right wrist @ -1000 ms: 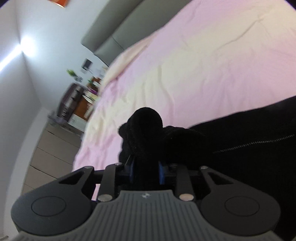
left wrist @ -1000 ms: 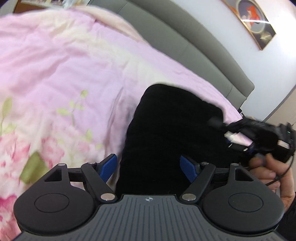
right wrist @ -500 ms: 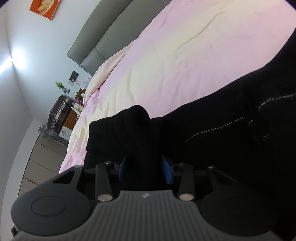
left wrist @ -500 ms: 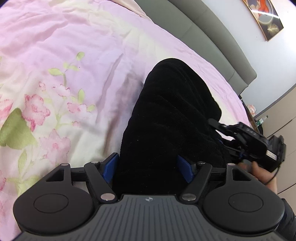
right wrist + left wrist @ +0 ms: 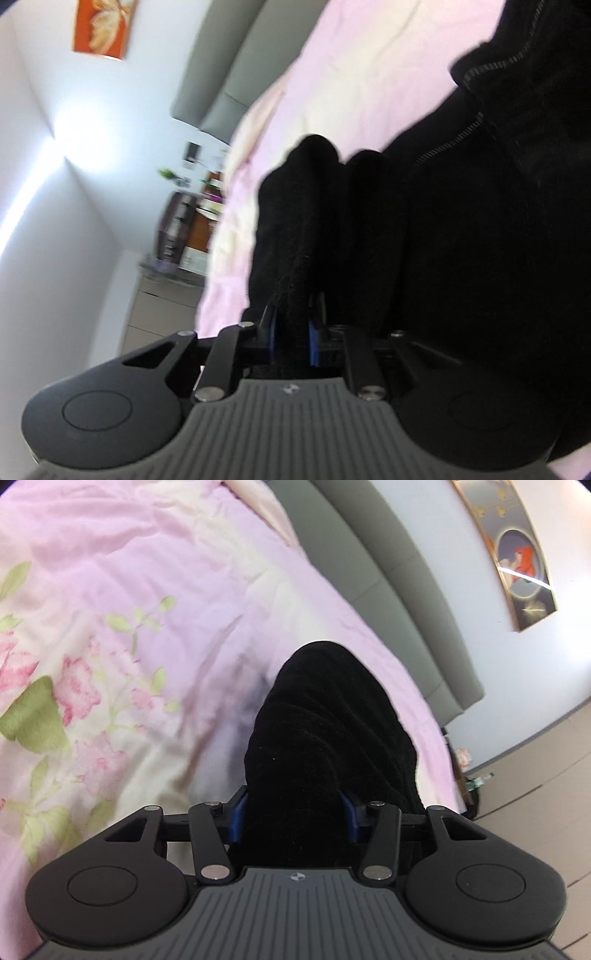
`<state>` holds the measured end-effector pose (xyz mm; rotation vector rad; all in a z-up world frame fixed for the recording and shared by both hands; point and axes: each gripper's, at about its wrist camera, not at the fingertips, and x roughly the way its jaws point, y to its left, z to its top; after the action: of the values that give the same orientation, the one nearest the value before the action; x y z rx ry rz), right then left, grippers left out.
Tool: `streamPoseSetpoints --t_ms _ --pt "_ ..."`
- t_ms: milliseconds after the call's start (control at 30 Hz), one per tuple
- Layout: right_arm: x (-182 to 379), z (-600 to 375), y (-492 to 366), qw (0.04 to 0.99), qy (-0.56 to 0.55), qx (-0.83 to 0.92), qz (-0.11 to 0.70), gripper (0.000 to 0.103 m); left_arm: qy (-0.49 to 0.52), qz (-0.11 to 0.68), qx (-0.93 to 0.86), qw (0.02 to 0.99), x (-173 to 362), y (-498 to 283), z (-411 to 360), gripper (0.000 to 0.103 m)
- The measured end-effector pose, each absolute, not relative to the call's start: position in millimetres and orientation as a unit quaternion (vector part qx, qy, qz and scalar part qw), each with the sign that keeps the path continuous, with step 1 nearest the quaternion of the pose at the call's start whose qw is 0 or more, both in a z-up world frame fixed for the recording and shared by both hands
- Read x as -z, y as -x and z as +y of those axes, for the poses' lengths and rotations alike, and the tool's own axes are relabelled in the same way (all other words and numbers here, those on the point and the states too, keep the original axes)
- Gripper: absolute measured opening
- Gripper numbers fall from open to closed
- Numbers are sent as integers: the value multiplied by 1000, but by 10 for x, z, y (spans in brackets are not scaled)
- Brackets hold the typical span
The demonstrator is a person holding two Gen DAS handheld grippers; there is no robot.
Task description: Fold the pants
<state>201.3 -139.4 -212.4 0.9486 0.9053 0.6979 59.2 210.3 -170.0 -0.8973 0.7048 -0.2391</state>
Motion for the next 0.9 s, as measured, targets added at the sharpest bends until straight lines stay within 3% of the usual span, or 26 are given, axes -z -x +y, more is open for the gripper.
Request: streamPoseSetpoints --t_ms 200,267,333,467,500,567,667,900 --pt "2399 -1584 -1991 764 -379 -261 452 13 350 395 97 844 1743 -695 1787 56" --pt "2567 -1559 -1984 771 -368 -247 457 14 292 408 77 862 1806 -683 1637 59" --pt "2513 -1542 -1997 774 -366 -242 457 16 288 403 68 866 1842 -685 1638 68" --pt "2298 -1592 -1895 800 -323 -251 439 29 311 403 67 858 1783 -658 1720 68" --pt "2228 -1641 -1851 808 -316 -246 432 36 299 395 63 866 1714 -628 1699 67" --pt "2058 -1784 -1726 833 -296 -225 409 39 267 381 45 884 1563 -572 1639 67" --pt "1873 -2098 -1529 858 -293 -183 379 52 234 353 25 906 1371 -526 1536 68" --pt "1782 -2731 -1093 866 -346 -81 353 56 169 339 87 921 1108 -711 1007 71"
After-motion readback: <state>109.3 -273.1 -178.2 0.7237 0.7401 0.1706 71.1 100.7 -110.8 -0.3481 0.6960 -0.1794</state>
